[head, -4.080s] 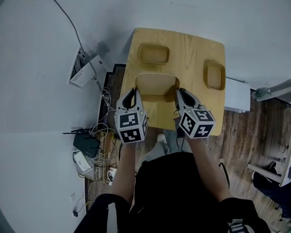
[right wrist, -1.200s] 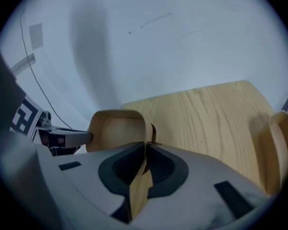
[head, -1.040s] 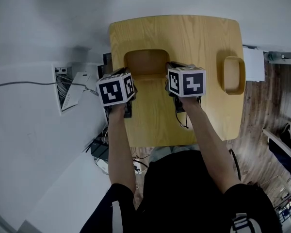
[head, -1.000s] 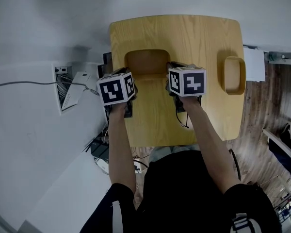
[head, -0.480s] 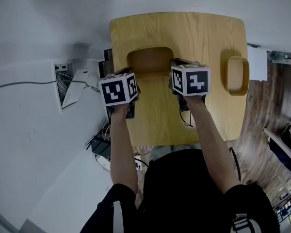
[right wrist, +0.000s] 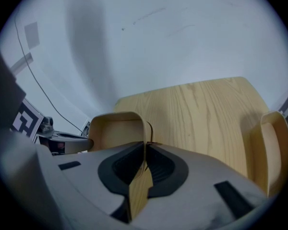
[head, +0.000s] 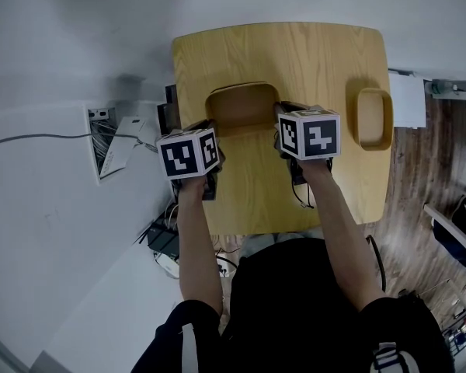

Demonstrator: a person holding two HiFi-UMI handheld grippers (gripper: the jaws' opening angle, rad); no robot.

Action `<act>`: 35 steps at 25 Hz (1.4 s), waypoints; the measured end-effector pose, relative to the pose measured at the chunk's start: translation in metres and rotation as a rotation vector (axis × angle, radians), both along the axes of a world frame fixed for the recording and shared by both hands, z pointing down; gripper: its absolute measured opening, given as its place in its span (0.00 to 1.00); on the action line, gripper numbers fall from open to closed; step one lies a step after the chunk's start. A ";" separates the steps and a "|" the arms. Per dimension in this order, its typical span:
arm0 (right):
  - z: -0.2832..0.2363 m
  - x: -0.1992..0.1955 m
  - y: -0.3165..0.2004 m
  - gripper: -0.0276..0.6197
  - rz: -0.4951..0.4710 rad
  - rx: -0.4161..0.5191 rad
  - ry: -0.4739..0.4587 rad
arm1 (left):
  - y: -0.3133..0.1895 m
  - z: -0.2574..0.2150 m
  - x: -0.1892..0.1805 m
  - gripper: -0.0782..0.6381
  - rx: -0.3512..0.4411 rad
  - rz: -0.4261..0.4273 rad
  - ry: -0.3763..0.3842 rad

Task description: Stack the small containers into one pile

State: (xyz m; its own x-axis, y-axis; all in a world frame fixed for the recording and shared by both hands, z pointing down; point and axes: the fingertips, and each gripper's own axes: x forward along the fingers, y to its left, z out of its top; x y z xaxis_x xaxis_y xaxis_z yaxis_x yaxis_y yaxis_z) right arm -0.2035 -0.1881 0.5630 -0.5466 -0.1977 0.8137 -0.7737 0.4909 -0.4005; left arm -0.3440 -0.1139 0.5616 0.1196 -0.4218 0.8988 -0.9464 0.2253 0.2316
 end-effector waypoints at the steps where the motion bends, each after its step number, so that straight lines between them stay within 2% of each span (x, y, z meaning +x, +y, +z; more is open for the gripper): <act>1: 0.000 0.002 0.002 0.08 0.000 -0.003 -0.001 | 0.002 -0.001 0.002 0.14 -0.001 0.003 0.008; 18: -0.010 0.043 0.033 0.07 -0.034 -0.050 -0.015 | 0.034 -0.015 0.049 0.15 -0.004 0.062 0.098; 22: -0.010 0.061 0.044 0.08 -0.042 -0.073 -0.005 | 0.041 -0.016 0.067 0.15 -0.012 0.090 0.130; 35: -0.010 0.130 0.076 0.08 -0.007 -0.094 0.044 | 0.060 -0.016 0.129 0.15 -0.039 0.219 0.137</act>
State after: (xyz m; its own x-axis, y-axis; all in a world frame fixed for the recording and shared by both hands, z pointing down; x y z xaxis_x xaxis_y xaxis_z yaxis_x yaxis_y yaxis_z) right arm -0.0735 -0.1121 0.5532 -0.5109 -0.1158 0.8518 -0.7881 0.4588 -0.4103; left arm -0.2150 -0.0544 0.5451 0.3259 -0.3381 0.8829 -0.9340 0.0295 0.3561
